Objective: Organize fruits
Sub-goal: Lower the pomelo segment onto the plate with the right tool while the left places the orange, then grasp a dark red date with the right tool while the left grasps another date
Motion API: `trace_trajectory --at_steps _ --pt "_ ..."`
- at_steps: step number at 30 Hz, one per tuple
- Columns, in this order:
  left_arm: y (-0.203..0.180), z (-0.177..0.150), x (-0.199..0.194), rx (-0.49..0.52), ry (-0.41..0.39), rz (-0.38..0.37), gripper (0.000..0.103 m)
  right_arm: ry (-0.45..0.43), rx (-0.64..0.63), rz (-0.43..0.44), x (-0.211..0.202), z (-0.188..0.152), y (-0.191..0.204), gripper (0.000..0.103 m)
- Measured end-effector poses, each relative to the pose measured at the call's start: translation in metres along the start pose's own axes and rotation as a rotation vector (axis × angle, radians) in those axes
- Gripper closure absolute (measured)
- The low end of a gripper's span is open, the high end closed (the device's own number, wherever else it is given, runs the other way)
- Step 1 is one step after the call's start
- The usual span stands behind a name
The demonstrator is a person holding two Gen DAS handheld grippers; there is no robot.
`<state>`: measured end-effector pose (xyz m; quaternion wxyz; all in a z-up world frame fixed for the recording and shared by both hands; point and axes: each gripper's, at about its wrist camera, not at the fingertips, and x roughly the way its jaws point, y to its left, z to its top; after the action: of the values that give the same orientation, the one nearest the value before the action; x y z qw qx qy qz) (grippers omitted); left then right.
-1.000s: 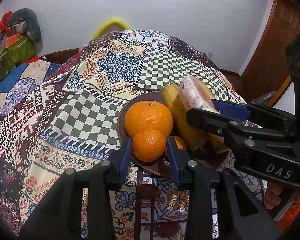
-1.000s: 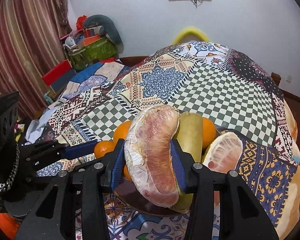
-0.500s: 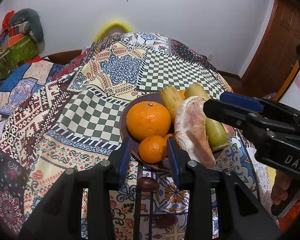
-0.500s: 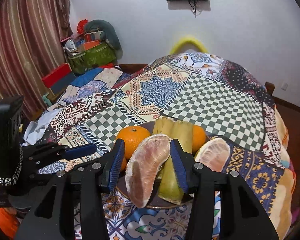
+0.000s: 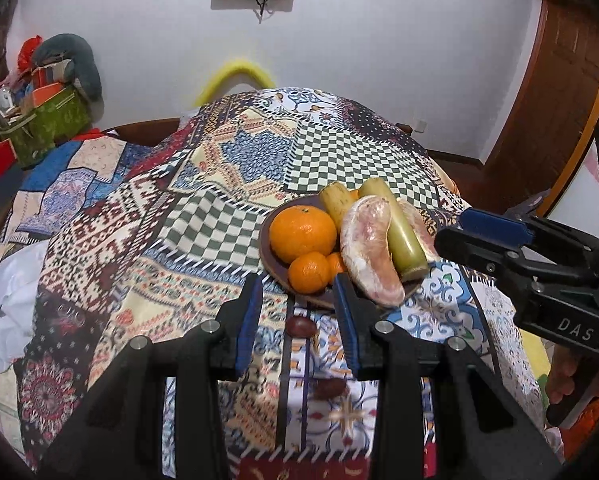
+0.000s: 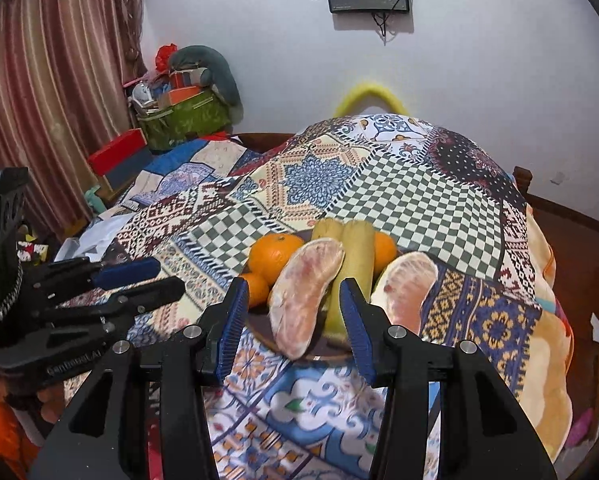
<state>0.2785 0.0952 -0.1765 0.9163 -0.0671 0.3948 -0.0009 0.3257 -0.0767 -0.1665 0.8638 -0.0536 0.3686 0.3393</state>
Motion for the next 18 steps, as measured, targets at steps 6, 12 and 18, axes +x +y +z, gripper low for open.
trace_trajectory --at_steps 6,12,18 --pt "0.012 -0.02 -0.009 -0.029 0.028 0.023 0.068 0.024 -0.003 0.014 -0.004 -0.021 0.017 0.059" --pt "0.025 -0.05 -0.013 -0.056 0.073 0.039 0.068 0.11 -0.003 0.047 0.013 -0.049 0.034 0.059" --pt "0.038 -0.075 -0.014 -0.081 0.118 0.047 0.068 0.192 -0.003 0.063 0.039 -0.067 0.048 0.059"
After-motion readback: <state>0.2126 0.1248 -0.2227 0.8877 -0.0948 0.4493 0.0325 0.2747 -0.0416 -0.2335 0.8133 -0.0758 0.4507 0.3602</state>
